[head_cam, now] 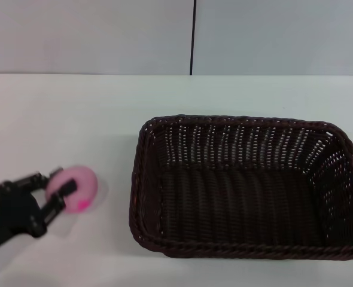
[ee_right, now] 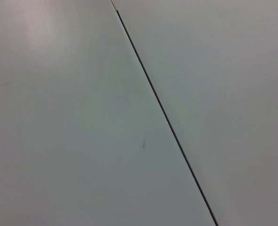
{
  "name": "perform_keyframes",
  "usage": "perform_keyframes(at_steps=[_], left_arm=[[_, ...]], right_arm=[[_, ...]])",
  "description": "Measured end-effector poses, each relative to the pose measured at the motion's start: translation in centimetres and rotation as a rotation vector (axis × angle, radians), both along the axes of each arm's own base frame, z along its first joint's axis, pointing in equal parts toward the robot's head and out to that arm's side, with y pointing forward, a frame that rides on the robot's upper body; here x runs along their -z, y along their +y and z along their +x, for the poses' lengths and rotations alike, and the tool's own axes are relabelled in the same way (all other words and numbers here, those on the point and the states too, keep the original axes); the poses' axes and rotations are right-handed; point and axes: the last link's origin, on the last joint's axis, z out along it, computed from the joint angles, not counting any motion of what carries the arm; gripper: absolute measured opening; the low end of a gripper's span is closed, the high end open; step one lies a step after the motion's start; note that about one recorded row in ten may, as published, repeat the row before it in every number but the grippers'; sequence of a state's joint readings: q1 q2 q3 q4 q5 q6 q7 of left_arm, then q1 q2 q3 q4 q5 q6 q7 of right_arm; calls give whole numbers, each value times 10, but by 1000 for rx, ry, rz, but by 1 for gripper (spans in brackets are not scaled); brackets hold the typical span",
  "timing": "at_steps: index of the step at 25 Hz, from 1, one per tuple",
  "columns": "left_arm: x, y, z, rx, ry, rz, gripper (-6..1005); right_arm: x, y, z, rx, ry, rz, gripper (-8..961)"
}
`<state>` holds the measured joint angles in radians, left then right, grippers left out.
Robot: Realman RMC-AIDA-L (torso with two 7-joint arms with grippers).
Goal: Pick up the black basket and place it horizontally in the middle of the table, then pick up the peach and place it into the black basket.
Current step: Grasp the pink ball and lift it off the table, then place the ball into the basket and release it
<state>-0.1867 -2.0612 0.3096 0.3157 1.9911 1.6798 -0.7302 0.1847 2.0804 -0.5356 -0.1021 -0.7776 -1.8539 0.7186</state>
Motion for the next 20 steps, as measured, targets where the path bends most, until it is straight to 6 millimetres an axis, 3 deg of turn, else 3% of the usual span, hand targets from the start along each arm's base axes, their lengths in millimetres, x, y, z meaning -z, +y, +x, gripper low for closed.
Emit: perform_keyframes(at_steps=[2,6,10,11,12,13,15,17,20], left_arm=[[-17,6,12,35,-104,79,272],[-31,12,27,93,-222,112,257],[-33,15,33,120,-254,109,242],[-29,24,49,177,-308,83,238],[-29,24,49,177,-308,83,230],[-11,37,69,237,-349,16,222],[-11,37,69,237,-349,16,205],[27,51,99,313,-343,-60,187],[46,53,110,325,-315,-61,156]], right_arm=[[0,2,-2,-10,0,3,607],[0,3,-6,-36,-2,6,607],[0,10,-12,-67,-5,6,607],[1,11,-13,-74,-5,4,607],[1,14,-16,-86,-6,3,607],[1,14,-16,-86,-6,3,607],[1,16,-17,-94,-6,3,607],[2,18,-19,-102,-1,-1,607],[2,18,-19,-103,3,-3,607]])
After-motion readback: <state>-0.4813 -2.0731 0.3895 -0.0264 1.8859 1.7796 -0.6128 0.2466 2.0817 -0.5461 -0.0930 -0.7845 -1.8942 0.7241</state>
